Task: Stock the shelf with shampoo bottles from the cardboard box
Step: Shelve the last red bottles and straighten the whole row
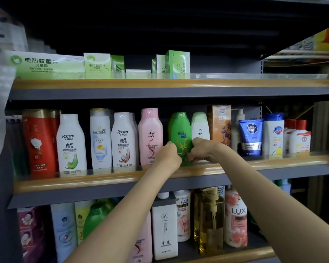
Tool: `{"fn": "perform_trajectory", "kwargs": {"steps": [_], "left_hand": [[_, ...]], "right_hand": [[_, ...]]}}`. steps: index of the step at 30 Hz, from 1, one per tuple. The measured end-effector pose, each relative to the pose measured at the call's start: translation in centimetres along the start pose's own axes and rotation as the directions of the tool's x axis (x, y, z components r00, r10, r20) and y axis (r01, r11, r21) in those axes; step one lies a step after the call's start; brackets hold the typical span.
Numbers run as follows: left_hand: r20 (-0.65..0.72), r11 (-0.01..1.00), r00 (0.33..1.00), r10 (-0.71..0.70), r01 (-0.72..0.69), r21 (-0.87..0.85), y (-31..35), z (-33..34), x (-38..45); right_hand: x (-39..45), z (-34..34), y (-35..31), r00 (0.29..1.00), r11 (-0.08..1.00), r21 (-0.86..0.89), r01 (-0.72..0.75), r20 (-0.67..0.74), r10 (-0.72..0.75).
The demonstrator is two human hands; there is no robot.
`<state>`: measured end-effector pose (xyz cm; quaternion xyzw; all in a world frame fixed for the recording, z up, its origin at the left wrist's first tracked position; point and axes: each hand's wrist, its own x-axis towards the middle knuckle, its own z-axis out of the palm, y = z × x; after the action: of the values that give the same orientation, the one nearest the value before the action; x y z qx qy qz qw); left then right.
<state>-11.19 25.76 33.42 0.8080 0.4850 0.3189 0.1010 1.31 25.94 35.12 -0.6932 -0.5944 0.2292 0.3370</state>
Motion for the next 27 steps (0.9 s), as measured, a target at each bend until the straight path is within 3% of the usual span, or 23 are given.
{"fn": "perform_trajectory", "kwargs": {"steps": [21, 27], "left_hand": [[-0.011, 0.999, 1.000, 0.011, -0.011, 0.036, -0.5, -0.3, -0.1], [-0.256, 0.975, 0.944, 0.210, -0.182, 0.129, -0.7, -1.1, -1.9]], "right_hand": [[-0.2, -0.3, -0.3, 0.992, 0.998, 0.057, -0.011, 0.124, 0.004], [-0.1, -1.9, -0.4, 0.999, 0.995, 0.095, 0.041, 0.024, -0.043]]}}
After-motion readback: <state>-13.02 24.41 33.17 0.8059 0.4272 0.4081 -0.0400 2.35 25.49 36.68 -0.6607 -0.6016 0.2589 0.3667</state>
